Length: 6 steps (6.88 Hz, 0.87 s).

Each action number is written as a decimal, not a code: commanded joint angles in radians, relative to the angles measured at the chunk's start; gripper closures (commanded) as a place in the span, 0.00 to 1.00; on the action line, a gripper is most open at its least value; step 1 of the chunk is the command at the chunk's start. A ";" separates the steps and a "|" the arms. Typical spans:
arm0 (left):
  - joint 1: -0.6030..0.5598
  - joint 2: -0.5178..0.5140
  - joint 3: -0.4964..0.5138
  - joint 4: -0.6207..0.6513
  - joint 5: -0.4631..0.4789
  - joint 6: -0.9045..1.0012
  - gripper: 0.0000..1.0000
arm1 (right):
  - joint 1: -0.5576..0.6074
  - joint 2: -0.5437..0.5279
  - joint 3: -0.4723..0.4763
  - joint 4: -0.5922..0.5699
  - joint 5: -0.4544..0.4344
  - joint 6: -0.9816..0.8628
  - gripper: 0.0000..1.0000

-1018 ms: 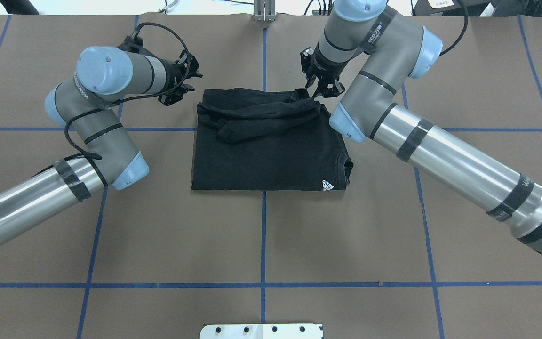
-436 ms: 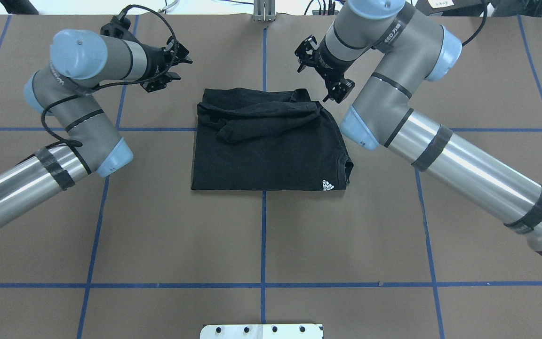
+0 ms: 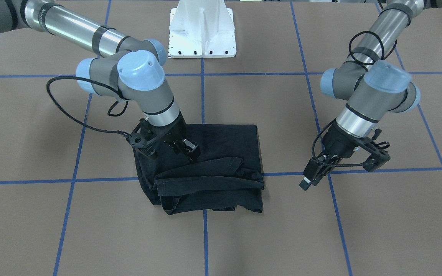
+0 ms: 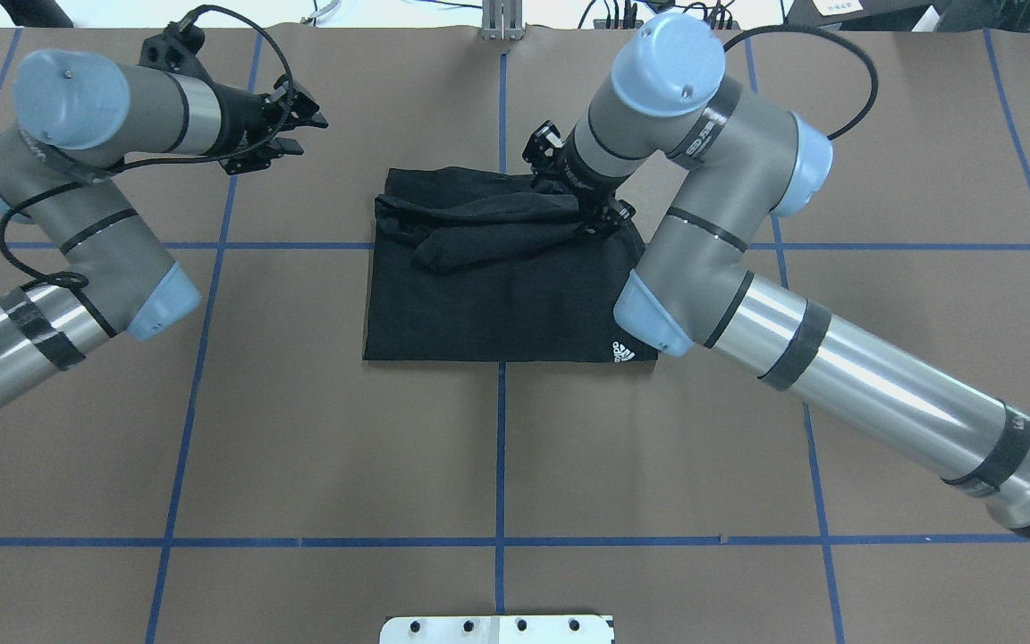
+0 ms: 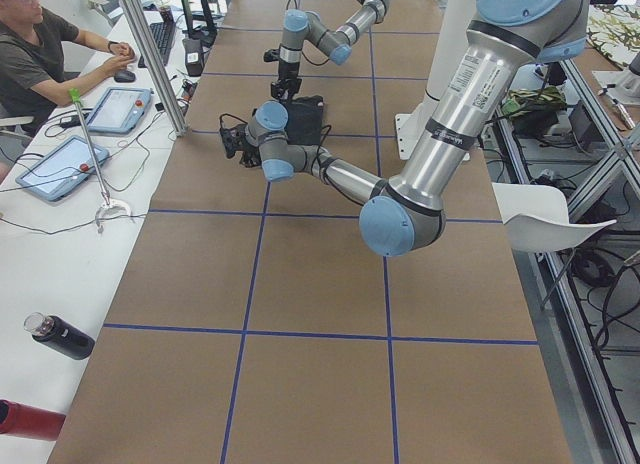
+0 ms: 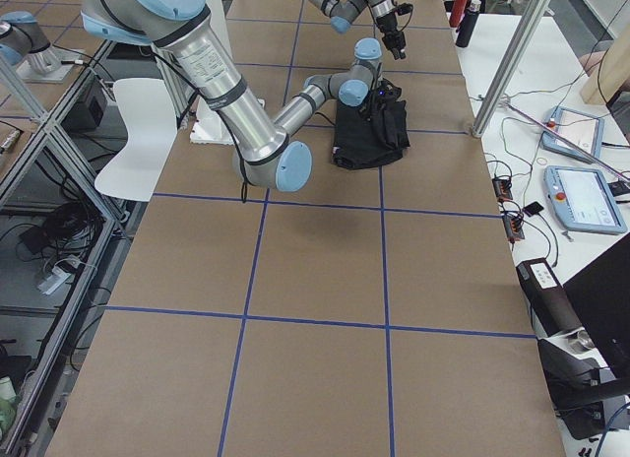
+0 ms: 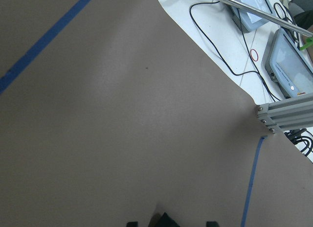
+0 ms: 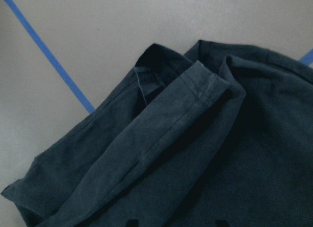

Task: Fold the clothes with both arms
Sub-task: 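Move the right gripper over the shirt while the left arm withdraws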

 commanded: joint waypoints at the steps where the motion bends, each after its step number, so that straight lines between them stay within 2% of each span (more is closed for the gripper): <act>1: -0.079 0.088 -0.079 0.002 -0.106 0.087 0.43 | -0.086 0.024 -0.011 -0.002 -0.085 -0.009 1.00; 2: -0.084 0.108 -0.099 0.002 -0.113 0.087 0.43 | -0.108 0.059 -0.057 -0.003 -0.125 -0.026 1.00; 4: -0.084 0.128 -0.111 0.001 -0.113 0.087 0.42 | -0.111 0.130 -0.171 -0.002 -0.136 -0.063 1.00; 6: -0.084 0.148 -0.121 0.001 -0.107 0.087 0.42 | -0.109 0.153 -0.231 0.006 -0.169 -0.086 1.00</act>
